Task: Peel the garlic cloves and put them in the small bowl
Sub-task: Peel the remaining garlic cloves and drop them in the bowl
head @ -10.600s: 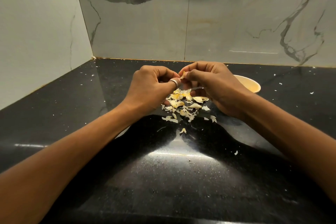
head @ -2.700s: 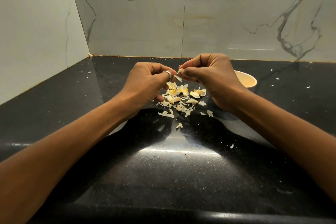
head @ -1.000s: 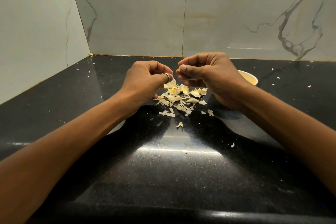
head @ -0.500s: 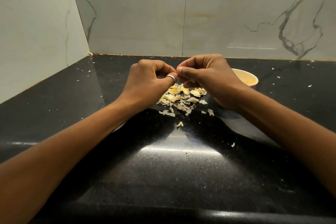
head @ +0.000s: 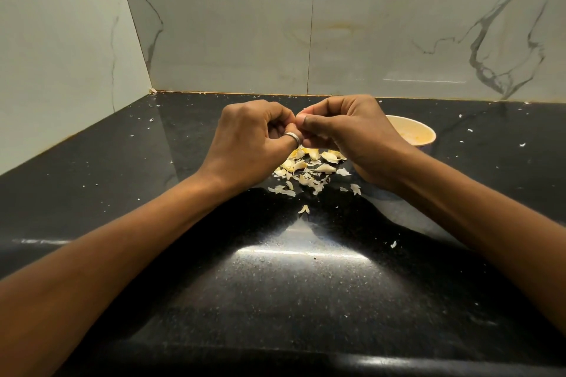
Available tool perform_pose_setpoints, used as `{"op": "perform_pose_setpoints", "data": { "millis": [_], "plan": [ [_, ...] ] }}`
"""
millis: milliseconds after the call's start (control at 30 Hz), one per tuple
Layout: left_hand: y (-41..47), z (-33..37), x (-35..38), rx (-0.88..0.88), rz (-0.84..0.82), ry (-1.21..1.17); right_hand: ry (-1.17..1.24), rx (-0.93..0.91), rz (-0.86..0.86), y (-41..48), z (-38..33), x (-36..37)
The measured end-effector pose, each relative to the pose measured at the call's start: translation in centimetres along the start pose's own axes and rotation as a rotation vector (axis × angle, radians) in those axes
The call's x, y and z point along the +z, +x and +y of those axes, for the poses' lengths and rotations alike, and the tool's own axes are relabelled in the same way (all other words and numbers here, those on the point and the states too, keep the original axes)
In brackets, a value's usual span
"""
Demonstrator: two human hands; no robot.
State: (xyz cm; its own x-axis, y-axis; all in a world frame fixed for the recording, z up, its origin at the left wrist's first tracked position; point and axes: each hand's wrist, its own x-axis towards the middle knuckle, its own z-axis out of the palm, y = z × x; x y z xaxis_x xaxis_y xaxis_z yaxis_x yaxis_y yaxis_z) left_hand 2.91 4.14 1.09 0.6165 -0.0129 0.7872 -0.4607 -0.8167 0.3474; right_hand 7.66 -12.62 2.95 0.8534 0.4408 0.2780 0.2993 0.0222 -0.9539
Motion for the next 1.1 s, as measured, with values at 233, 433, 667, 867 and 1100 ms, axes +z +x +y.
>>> {"op": "perform_pose_setpoints", "data": {
  "millis": [233, 433, 667, 867, 1100],
  "plan": [
    [0.2, 0.1, -0.1, -0.007, -0.005, -0.014, -0.036, 0.044, -0.036, 0.1, -0.5, -0.3],
    [0.2, 0.0, -0.2, -0.032, -0.023, -0.012, -0.068, 0.087, -0.081, 0.0, -0.6, -0.6],
    [0.2, -0.2, -0.2, -0.029, -0.039, -0.03, 0.035, 0.095, -0.072, 0.1, -0.3, -0.2],
    [0.2, -0.3, -0.2, -0.02, -0.044, -0.019, 0.021, 0.092, -0.071, 0.2, -0.2, -0.3],
    [0.6, -0.9, -0.4, -0.064, 0.008, 0.012, -0.005, 0.095, -0.107, 0.1, -0.2, -0.4]
  ]
}}
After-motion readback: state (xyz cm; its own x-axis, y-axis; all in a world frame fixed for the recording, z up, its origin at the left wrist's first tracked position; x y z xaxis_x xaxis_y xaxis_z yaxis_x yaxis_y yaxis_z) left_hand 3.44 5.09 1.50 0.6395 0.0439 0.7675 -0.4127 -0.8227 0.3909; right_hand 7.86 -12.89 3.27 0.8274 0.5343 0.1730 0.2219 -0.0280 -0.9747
